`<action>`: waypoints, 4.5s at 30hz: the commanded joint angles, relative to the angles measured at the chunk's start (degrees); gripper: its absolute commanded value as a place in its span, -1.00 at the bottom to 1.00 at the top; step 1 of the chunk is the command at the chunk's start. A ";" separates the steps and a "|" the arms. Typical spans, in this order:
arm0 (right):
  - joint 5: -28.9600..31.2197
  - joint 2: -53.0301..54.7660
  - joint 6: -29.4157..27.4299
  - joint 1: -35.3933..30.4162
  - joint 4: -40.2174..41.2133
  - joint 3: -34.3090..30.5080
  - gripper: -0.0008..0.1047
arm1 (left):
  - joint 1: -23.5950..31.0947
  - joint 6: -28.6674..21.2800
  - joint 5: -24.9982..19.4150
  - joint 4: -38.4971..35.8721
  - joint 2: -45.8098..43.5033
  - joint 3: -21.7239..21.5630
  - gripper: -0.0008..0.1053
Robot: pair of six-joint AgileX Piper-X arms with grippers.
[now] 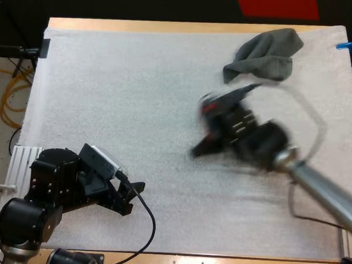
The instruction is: Pick towel from pile fold and stack
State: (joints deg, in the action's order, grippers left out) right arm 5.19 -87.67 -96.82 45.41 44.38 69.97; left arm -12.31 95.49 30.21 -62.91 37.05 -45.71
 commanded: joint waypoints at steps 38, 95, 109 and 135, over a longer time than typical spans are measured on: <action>-10.85 -5.05 0.71 8.04 -2.78 4.75 0.26 | -0.19 -1.10 -6.82 -5.41 -0.16 -0.13 0.20; -9.26 -17.01 -9.22 15.63 -9.40 1.24 -0.98 | -0.19 -1.85 -19.01 -17.46 -8.55 -0.13 0.19; -11.05 -17.76 -11.40 17.69 -10.00 1.24 -0.01 | -0.19 -1.85 -19.00 -19.13 -8.55 -2.00 0.19; 1.51 -18.82 -13.53 18.59 -12.05 1.41 -0.99 | -0.19 -1.95 -19.00 -19.03 -8.55 -2.13 0.19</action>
State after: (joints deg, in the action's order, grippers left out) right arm 5.04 -108.57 -109.24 64.08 32.47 71.03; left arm -12.31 93.83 11.89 -81.83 28.60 -47.45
